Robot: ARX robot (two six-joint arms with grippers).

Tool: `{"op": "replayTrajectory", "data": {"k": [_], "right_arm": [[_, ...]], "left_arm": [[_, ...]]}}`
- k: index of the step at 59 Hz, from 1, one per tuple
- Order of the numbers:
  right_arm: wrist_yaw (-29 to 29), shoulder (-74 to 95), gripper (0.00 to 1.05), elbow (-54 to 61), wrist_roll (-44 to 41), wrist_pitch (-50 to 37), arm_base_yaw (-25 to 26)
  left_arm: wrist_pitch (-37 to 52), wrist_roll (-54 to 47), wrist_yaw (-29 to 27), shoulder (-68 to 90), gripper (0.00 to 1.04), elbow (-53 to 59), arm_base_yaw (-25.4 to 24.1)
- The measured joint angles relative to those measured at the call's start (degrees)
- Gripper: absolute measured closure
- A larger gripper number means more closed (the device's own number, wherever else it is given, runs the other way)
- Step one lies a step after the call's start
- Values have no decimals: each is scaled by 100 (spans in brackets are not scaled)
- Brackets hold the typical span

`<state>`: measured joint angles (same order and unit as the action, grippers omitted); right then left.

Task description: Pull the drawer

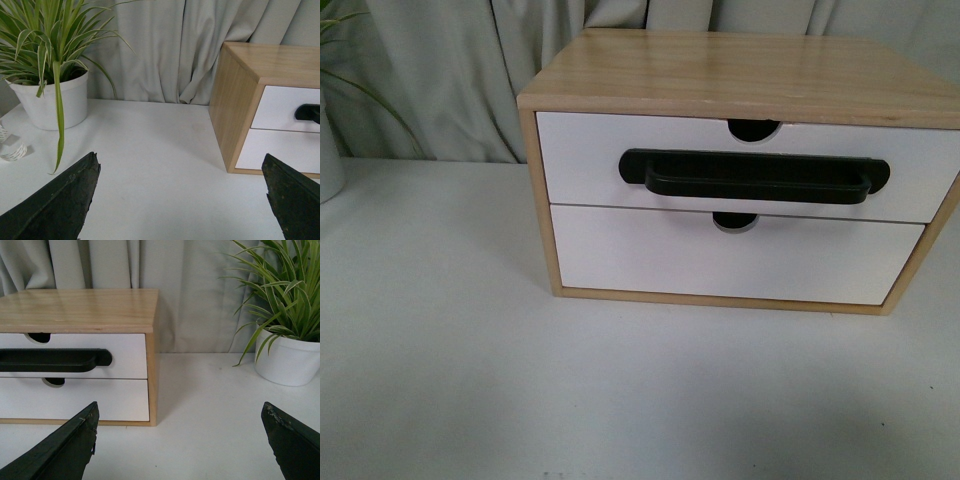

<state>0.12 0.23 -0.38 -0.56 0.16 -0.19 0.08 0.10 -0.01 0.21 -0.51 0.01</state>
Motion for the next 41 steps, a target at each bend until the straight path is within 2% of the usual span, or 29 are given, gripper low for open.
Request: {"op": "replayTrajectory", "data": {"k": [41], "right_arm": [[0, 0, 9, 0, 2, 0, 0]], "left_arm": [[0, -2, 0, 0, 6, 0, 0]]}}
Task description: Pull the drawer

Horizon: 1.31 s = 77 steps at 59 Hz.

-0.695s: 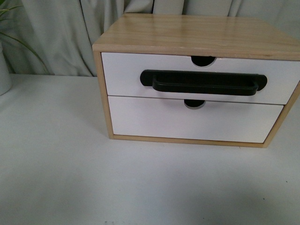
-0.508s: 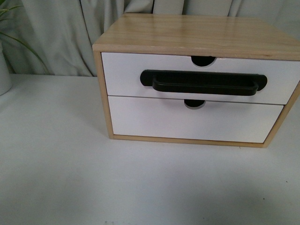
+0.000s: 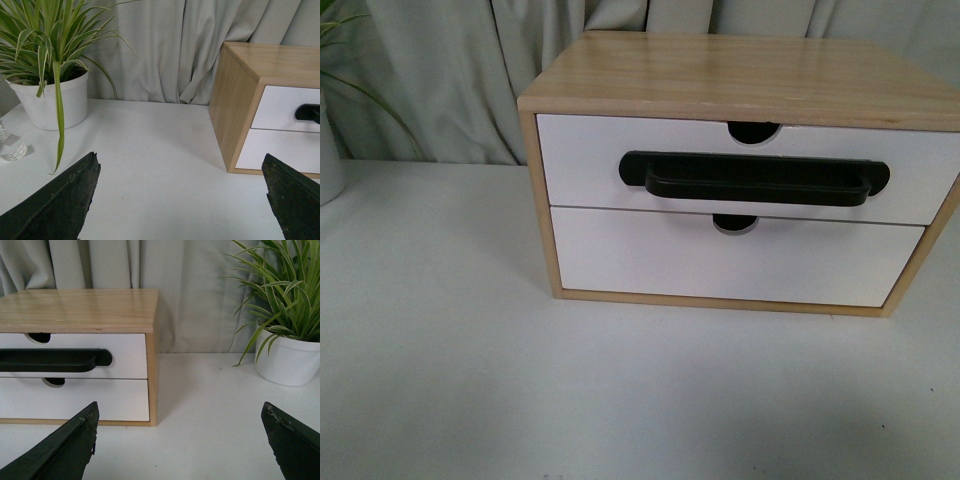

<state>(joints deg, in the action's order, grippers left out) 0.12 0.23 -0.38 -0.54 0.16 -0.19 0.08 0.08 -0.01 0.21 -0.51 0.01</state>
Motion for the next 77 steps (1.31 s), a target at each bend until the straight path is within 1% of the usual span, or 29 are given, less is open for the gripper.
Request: {"op": "replayTrajectory", "data": {"k": [41, 42, 44, 46, 49, 54, 56, 57, 58, 59, 60, 64, 65, 67, 68, 72, 74, 77], "right_arm": [[0, -2, 9, 0, -2, 0, 0], [4, 0, 9, 0, 0, 2, 0], [262, 74, 9, -57, -63, 192, -76], [573, 223, 9, -127, -151, 345, -125], [612, 557, 9, -227, -269, 367, -103], [142, 1139, 9, -461, -522, 326, 92], [-146, 1436, 9, -610, -640, 306, 201], [-184, 1510, 9, -651, -680, 308, 225], [-378, 1670, 9, -739, -772, 308, 278], [-483, 1829, 9, -826, -879, 317, 326], [-581, 1910, 9, -870, -968, 328, 348], [-997, 2487, 9, -1207, -1445, 466, 433], [-1119, 2649, 9, -1303, -1587, 492, 444], [-1355, 2966, 9, -1495, -1862, 557, 452], [-1416, 3051, 9, -1550, -1897, 584, 452], [-1788, 3641, 9, -1969, -2529, 811, 448], [-1906, 3967, 9, -2216, -2889, 929, 428], [-2002, 4315, 9, -2518, -3300, 1134, 367]], "left_arm": [[0, 0, 0, 0, 6, 0, 0], [2, 42, -74, 0, 6, 0, 26], [31, 199, -487, 37, 6, 0, 157], [101, 304, -752, 105, 6, 0, 264], [240, 361, -846, 299, 6, -2, 407], [570, 330, -581, 820, 6, -7, 625], [817, 229, -334, 1139, 6, -15, 726], [946, 173, -199, 1309, 6, -35, 769], [1008, 129, -160, 1399, 6, -48, 791], [1123, 44, 48, 1572, 6, -85, 824], [1182, -4, 138, 1661, 6, -105, 835], [1657, -444, 935, 2417, 6, -330, 817], [1683, -501, 981, 2518, 6, -348, 815], [1875, -758, 1436, 2922, 6, -511, 796], [1917, -861, 1537, 3027, 6, -553, 793], [2074, -1351, 2223, 3827, 6, -907, 789], [2184, -1794, 2592, 4378, 6, -1158, 850], [2144, -2269, 2726, 4782, 6, -1390, 957]]}}
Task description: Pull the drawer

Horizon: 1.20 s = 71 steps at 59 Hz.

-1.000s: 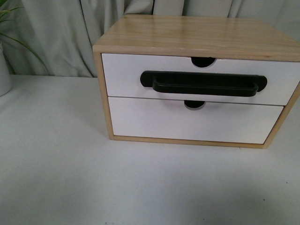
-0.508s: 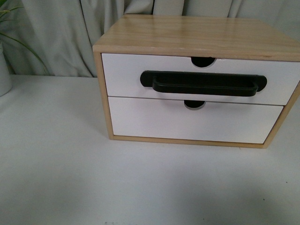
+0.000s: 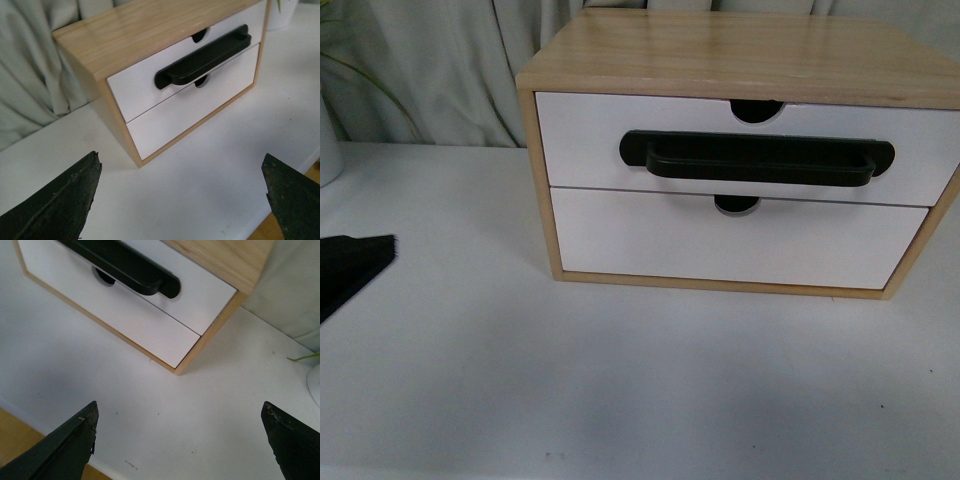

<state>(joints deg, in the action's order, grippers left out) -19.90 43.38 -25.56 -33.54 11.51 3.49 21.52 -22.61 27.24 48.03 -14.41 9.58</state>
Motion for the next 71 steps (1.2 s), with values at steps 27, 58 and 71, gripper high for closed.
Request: {"op": "replayTrajectory", "data": {"k": [27, 58, 71], "right_arm": [[-350, 1615, 9, -1241, -1821, 754, -468], [-634, 2883, 9, -1827, -2780, 726, -514], [-638, 3213, 9, -2065, -3012, 717, -592]], "left_arm": [[-1731, -3473, 1016, 2149, 6, -2295, 1029], [-2192, -4774, 671, 4172, 6, -3659, 1759], [-2514, -4927, 529, 4789, 6, -4474, 1757]]}}
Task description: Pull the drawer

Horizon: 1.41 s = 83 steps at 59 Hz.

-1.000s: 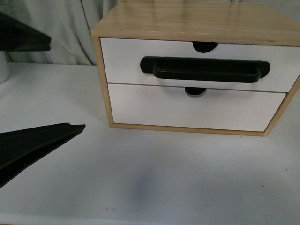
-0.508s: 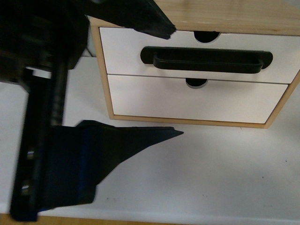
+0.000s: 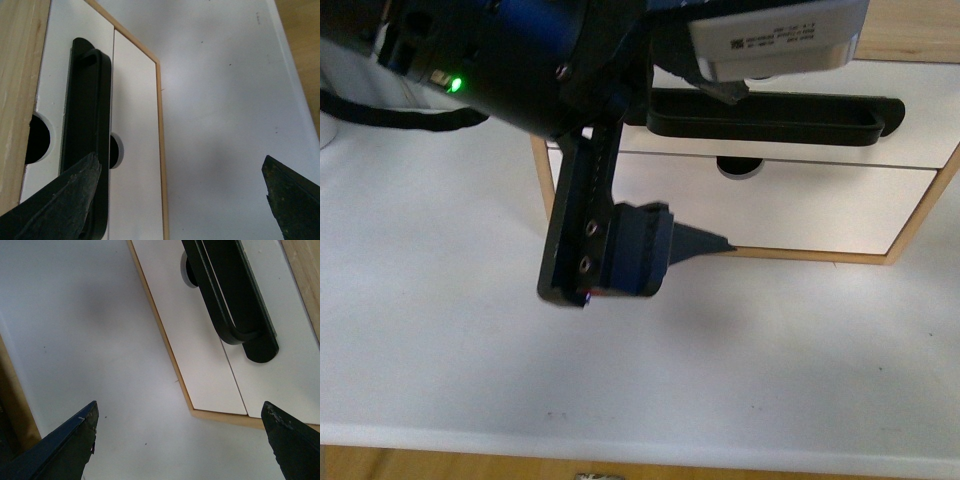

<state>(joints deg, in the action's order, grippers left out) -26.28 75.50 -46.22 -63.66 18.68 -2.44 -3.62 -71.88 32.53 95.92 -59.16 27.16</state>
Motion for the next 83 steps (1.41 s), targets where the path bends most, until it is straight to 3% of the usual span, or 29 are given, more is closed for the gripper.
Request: {"op": "replayTrajectory", "data": {"k": [27, 49, 74, 83], "right_arm": [[-173, 205, 9, -197, -70, -122, -160], [-302, 393, 9, -365, -96, -205, -260], [-339, 555, 9, -396, -59, -249, -289], [-376, 555, 9, -393, 9, -278, -313]], "left_arm": [[-402, -181, -297, 1056, 7, -1115, -306], [-717, -562, -262, 1294, 7, -1425, -431], [-535, -1676, -809, 1303, 7, -1261, -490], [-892, -1860, -1003, 1246, 7, -1250, -538]]}}
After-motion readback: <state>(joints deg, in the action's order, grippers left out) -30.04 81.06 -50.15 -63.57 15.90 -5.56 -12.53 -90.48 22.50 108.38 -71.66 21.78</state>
